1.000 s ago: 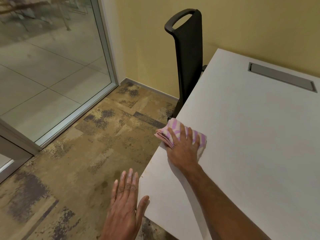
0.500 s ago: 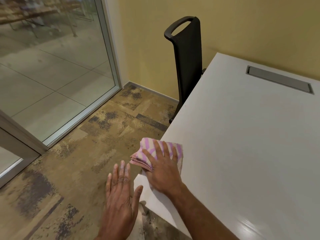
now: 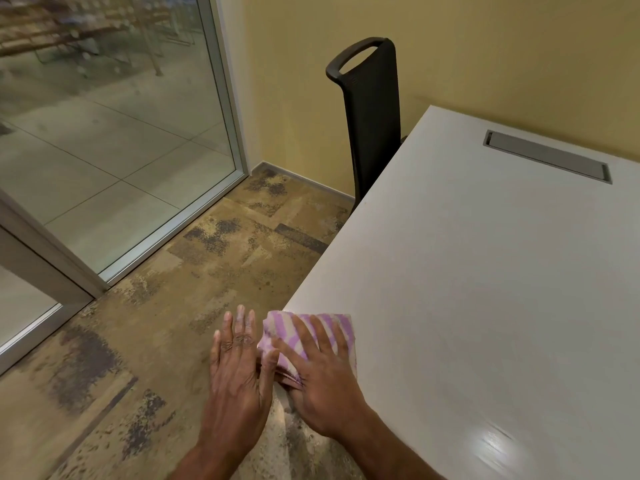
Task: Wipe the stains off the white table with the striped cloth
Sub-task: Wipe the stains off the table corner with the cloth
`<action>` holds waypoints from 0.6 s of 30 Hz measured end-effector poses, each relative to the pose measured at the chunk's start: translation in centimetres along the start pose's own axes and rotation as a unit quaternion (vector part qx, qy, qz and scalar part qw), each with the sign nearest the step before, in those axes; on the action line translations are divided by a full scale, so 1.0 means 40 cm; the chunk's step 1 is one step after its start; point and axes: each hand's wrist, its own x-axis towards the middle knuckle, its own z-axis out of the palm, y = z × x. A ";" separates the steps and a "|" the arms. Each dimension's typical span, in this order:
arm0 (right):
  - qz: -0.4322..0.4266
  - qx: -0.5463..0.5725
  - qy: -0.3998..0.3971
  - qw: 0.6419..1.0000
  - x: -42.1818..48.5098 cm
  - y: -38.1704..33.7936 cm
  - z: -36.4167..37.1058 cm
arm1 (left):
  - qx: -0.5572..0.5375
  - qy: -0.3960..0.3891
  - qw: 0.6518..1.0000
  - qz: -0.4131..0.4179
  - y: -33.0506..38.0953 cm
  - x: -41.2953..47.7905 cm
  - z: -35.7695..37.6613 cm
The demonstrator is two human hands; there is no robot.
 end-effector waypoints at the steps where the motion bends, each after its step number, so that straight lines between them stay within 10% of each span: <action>1: 0.002 -0.002 0.000 1.000 -0.019 0.002 -0.002 | 0.000 -0.004 1.000 0.000 0.005 -0.005 0.001; 18: 0.214 -0.063 0.058 0.973 -0.264 0.097 -0.049 | 0.034 -0.095 0.994 0.039 0.113 -0.067 0.080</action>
